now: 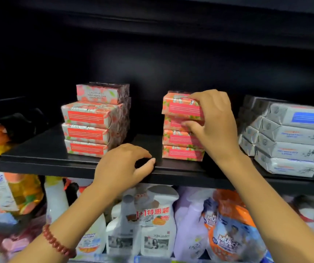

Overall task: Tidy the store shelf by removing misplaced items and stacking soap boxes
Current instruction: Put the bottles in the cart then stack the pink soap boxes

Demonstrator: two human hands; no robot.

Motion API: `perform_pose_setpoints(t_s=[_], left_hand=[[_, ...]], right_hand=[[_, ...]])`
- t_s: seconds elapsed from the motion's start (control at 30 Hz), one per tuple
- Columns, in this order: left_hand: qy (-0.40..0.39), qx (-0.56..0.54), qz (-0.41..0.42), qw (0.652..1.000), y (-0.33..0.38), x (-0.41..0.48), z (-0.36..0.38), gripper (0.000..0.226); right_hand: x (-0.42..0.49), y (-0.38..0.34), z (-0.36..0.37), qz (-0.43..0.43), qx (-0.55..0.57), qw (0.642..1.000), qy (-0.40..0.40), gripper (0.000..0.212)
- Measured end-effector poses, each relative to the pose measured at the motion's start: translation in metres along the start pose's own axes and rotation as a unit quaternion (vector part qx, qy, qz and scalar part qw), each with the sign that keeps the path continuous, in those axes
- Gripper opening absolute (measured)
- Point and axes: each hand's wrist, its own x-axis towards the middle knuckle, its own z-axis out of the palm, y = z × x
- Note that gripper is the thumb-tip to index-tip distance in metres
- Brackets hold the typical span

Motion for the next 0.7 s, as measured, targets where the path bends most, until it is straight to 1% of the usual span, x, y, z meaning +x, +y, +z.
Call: perform_pose_setpoints(t_s=[0.1, 0.13, 0.17, 0.23, 0.27, 0.3, 0.33, 0.37, 0.4, 0.43, 0.47, 0.53, 0.57, 0.6, 0.63, 0.67, 0.7], left_hand=[[0.014, -0.016, -0.009, 1.0, 0.001, -0.001, -0.002, 0.056], [0.032, -0.052, -0.022, 0.998, 0.002, -0.003, -0.004, 0.053], [0.066, -0.11, -0.039, 0.991, 0.005, -0.004, -0.006, 0.047], [0.145, -0.249, -0.079, 0.954, 0.014, -0.001, -0.014, 0.034], [0.155, -0.324, -0.112, 0.927, 0.019, 0.002, -0.02, 0.038], [0.138, -0.403, -0.149, 0.892, 0.026, 0.006, -0.028, 0.049], [0.091, -0.468, -0.184, 0.859, 0.032, 0.011, -0.035, 0.062], [0.034, -0.51, -0.209, 0.834, 0.036, 0.015, -0.042, 0.074], [-0.014, -0.527, -0.221, 0.821, 0.039, 0.017, -0.046, 0.079], [-0.043, -0.525, -0.218, 0.822, 0.041, 0.017, -0.047, 0.076], [-0.05, -0.517, -0.206, 0.83, 0.043, 0.016, -0.046, 0.069], [-0.033, -0.517, -0.185, 0.835, 0.042, 0.014, -0.042, 0.061], [-0.02, -0.528, -0.181, 0.83, 0.039, 0.013, -0.039, 0.063], [-0.003, -0.53, -0.168, 0.831, 0.037, 0.011, -0.036, 0.067], [0.014, -0.524, -0.146, 0.839, 0.036, 0.011, -0.035, 0.069], [0.03, -0.512, -0.123, 0.849, 0.036, 0.011, -0.033, 0.065], [0.04, -0.502, -0.103, 0.858, 0.037, 0.011, -0.032, 0.056]], right_hand=[[-0.006, -0.002, -0.005, -0.043, 0.023, 0.998, 0.043, 0.034], [-0.009, -0.003, -0.007, -0.058, 0.034, 0.996, 0.053, 0.033], [-0.014, -0.005, -0.01, -0.073, 0.041, 0.994, 0.064, 0.033], [-0.026, -0.01, -0.014, -0.115, 0.044, 0.988, 0.095, 0.033], [-0.032, -0.013, -0.015, -0.141, 0.043, 0.983, 0.111, 0.031], [-0.038, -0.016, -0.015, -0.169, 0.043, 0.977, 0.124, 0.027], [-0.042, -0.019, -0.014, -0.191, 0.045, 0.971, 0.133, 0.024], [-0.046, -0.021, -0.012, -0.206, 0.05, 0.967, 0.141, 0.026], [-0.049, -0.024, -0.01, -0.212, 0.057, 0.964, 0.148, 0.029], [-0.052, -0.026, -0.007, -0.214, 0.062, 0.962, 0.156, 0.03], [-0.055, -0.026, -0.005, -0.214, 0.065, 0.961, 0.162, 0.027], [-0.06, -0.023, -0.002, -0.21, 0.065, 0.965, 0.145, 0.023], [-0.063, -0.021, -0.003, -0.208, 0.066, 0.968, 0.121, 0.024], [-0.066, -0.018, -0.005, -0.204, 0.072, 0.972, 0.093, 0.029], [-0.069, -0.016, -0.008, -0.191, 0.086, 0.976, 0.067, 0.038], [-0.072, -0.015, -0.012, -0.163, 0.108, 0.98, 0.044, 0.05], [-0.073, -0.014, -0.017, -0.116, 0.14, 0.983, 0.026, 0.06]])
